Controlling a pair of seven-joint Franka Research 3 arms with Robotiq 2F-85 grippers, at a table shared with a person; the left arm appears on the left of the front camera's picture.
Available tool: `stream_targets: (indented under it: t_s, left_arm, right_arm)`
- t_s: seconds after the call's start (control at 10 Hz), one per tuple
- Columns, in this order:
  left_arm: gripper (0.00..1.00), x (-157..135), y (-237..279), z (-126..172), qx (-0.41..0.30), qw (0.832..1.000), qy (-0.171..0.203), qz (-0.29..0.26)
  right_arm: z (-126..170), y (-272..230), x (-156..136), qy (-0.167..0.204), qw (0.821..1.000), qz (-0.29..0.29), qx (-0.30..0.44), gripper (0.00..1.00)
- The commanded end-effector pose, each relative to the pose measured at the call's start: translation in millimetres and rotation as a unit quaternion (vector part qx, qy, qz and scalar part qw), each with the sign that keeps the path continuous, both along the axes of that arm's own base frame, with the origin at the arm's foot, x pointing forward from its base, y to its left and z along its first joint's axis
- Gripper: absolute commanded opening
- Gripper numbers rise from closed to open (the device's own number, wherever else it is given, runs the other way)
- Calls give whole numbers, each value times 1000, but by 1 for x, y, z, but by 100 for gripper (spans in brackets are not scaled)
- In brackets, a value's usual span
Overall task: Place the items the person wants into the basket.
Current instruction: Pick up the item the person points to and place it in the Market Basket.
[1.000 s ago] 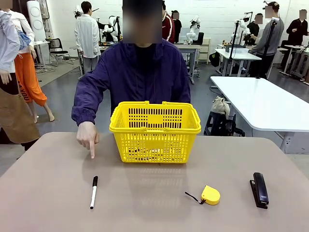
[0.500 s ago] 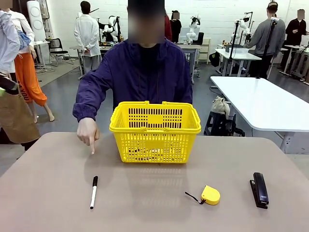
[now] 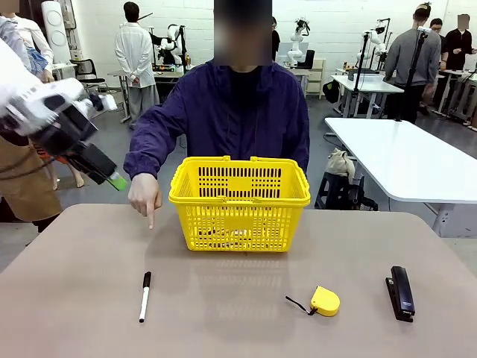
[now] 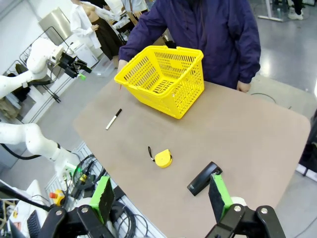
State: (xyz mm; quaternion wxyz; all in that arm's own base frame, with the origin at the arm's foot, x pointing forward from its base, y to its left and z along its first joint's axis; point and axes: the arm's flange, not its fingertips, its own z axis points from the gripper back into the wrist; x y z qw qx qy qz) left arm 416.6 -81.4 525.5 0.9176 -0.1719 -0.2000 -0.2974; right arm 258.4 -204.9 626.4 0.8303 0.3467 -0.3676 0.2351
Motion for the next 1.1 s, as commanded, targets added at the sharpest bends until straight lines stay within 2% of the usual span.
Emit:
stream_targets:
  t_s: [0.0,0.2,0.5,0.6,0.7,1.0]
  left_arm:
    - [100,-7,-22,-18,81,994,-8,78]
    - [100,-14,-38,-42,151,983,-24,97]
    - [100,-15,-33,-50,164,981,19,104]
    - [100,-13,-26,-45,144,985,52,77]
    - [100,-16,-32,-57,172,980,-1,97]
    - [100,-16,-32,-57,172,980,-1,97]
  right_arm:
    - [-1,1,1,-13,1000,4,12,100]
    - [-1,1,1,-13,1000,4,12,100]
    - [-1,1,1,-13,1000,4,12,100]
    - [-1,1,1,-13,1000,4,12,100]
    - [-1,1,1,-13,1000,4,12,100]
    - [-1,1,1,-13,1000,4,12,100]
